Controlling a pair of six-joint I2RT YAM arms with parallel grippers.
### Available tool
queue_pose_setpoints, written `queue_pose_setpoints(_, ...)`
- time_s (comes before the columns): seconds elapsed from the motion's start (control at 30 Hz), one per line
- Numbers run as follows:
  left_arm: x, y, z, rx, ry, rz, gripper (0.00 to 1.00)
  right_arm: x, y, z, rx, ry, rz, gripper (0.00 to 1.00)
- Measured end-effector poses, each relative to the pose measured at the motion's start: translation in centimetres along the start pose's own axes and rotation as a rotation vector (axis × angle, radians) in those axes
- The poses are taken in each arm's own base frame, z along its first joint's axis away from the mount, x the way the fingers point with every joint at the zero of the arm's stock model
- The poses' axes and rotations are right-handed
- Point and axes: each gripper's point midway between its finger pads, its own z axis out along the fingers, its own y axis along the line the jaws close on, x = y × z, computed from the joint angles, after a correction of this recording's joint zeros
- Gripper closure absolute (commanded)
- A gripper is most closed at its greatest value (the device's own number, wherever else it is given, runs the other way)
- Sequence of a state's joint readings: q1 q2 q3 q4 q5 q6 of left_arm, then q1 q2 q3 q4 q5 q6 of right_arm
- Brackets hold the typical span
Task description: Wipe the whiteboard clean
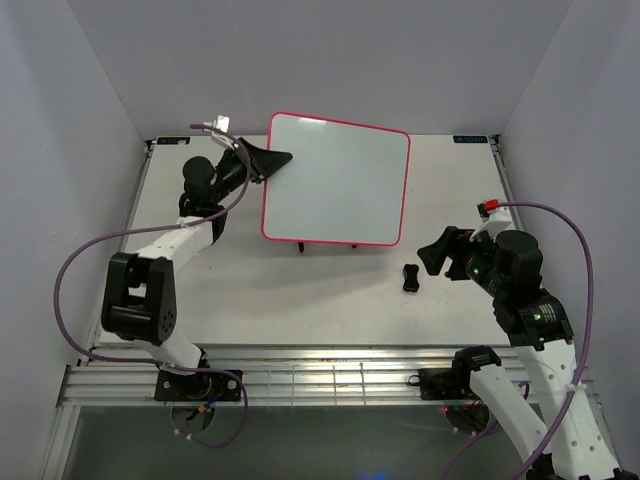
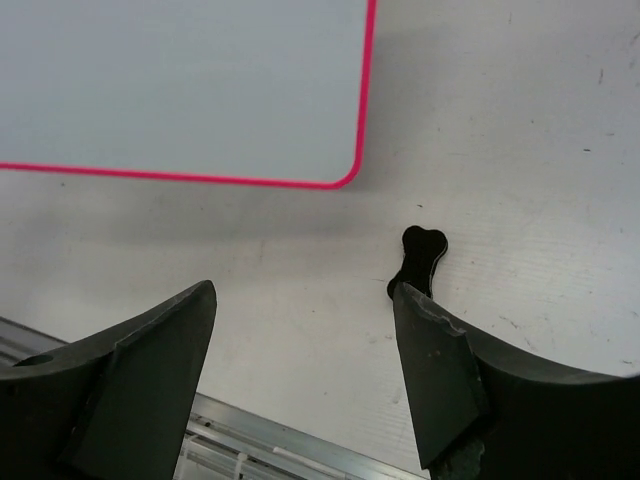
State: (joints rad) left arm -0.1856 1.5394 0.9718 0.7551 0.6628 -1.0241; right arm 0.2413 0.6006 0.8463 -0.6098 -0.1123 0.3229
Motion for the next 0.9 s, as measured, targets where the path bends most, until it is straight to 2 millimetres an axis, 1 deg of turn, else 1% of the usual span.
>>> queue_pose_setpoints(0.1, -0.6, 1.6, 2.2, 0.053, -0.006, 0.03, 1.0, 0.3, 0.6, -0.4, -0.031, 0.009, -0.001, 0.23)
queue_pose_setpoints(0.2, -0.7, 3.2, 3.9, 0.116, 0.0, 0.042, 1.0, 0.7, 0.9, -0.7, -0.054, 0.022, -0.001, 0.23)
queue_pose_setpoints(0.3, -0.3, 4.7, 5.0, 0.168, 0.015, 0.049, 1.0, 1.2, 1.2, -0.9, -0.075, 0.029, -0.004, 0.23)
queue_pose_setpoints(0.4, 0.0, 5.7, 5.5, 0.207, 0.043, 0.059, 1.0, 1.9, 1.3, -0.8, -0.093, 0.045, -0.006, 0.22)
queue_pose_setpoints(0.53, -0.3, 5.9, 6.0, 0.266, 0.073, 0.097, 1.0, 2.6, 1.5, -0.7, -0.114, 0.069, -0.012, 0.22)
queue_pose_setpoints(0.63, -0.5, 6.5, 6.0, 0.286, 0.084, 0.108, 1.0, 2.6, 1.6, -0.7, -0.123, 0.071, -0.019, 0.22)
queue_pose_setpoints(0.73, -0.6, 7.9, 5.4, 0.274, 0.094, 0.091, 1.0, 2.7, 1.8, -0.8, -0.135, 0.074, -0.03, 0.22)
queue_pose_setpoints(0.9, -0.5, 11.0, 4.6, 0.228, 0.099, 0.053, 1.0, 2.9, 1.9, -0.7, -0.148, 0.087, -0.037, 0.22)
